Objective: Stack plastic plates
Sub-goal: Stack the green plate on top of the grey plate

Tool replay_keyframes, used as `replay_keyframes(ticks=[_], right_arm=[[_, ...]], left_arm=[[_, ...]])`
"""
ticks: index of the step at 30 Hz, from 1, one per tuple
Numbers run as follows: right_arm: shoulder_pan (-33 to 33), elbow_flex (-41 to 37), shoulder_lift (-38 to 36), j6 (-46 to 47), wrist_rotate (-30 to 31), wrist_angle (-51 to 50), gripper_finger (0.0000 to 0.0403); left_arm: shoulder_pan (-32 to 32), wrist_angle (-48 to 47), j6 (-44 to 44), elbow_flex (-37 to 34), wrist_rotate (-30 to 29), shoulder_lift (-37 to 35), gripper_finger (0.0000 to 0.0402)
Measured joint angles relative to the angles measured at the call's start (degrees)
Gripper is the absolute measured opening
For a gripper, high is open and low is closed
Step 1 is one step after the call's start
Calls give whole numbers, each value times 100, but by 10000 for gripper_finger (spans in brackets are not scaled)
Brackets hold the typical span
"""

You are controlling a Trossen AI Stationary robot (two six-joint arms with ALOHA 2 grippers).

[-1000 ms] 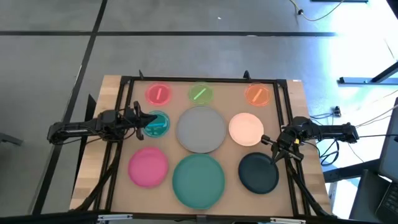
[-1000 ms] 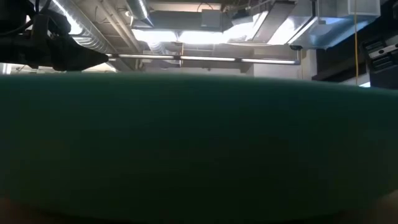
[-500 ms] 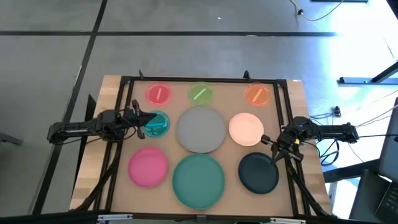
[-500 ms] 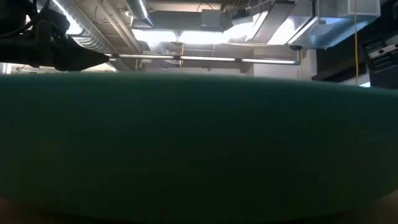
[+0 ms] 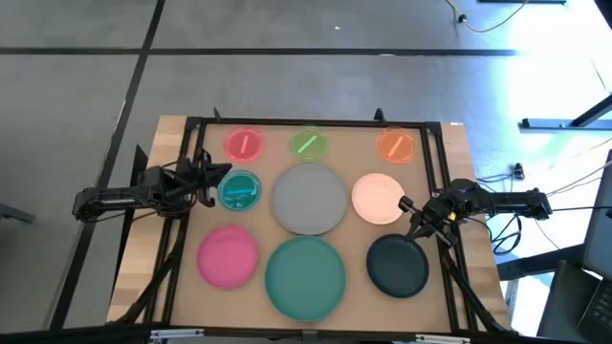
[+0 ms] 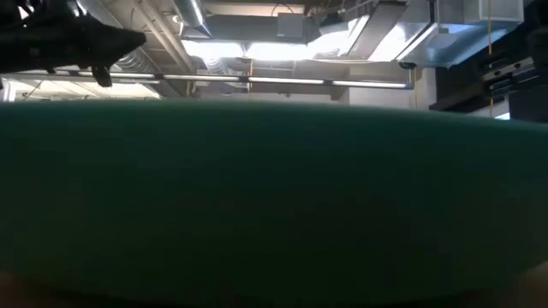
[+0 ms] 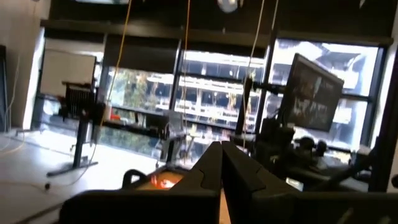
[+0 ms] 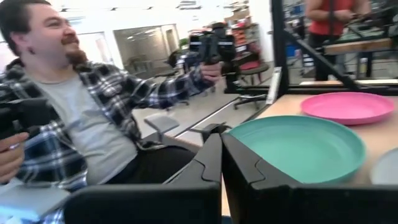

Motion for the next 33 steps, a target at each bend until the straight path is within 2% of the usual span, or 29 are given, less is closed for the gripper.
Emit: replay_keyframes(ticks=[4, 9, 13, 19, 23, 25, 33], right_arm=[[0, -2, 2, -12, 748, 272, 1], [0, -2, 35, 120, 2609, 294, 1], [-1, -2, 359, 125, 3875, 373, 1], [-4, -2, 1145, 120, 4241, 1166, 1], [-2, 3, 1834, 125, 4250, 1702, 1], [0, 80, 2200, 125, 4255, 1666, 1], [4, 743, 3788, 44, 4244, 1661, 1]], left_arm=[[-1, 149, -36, 0, 28, -2, 0], [-39, 103, 9, 0, 51, 94, 0], [-39, 129, 25, 0, 366, 155, 0], [-42, 109, -14, 0, 474, 447, 0], [-42, 261, -7, 0, 385, 786, 0], [-44, 422, -24, 0, 259, 1021, 0], [-111, 1334, -40, 0, 351, 1807, 0]])
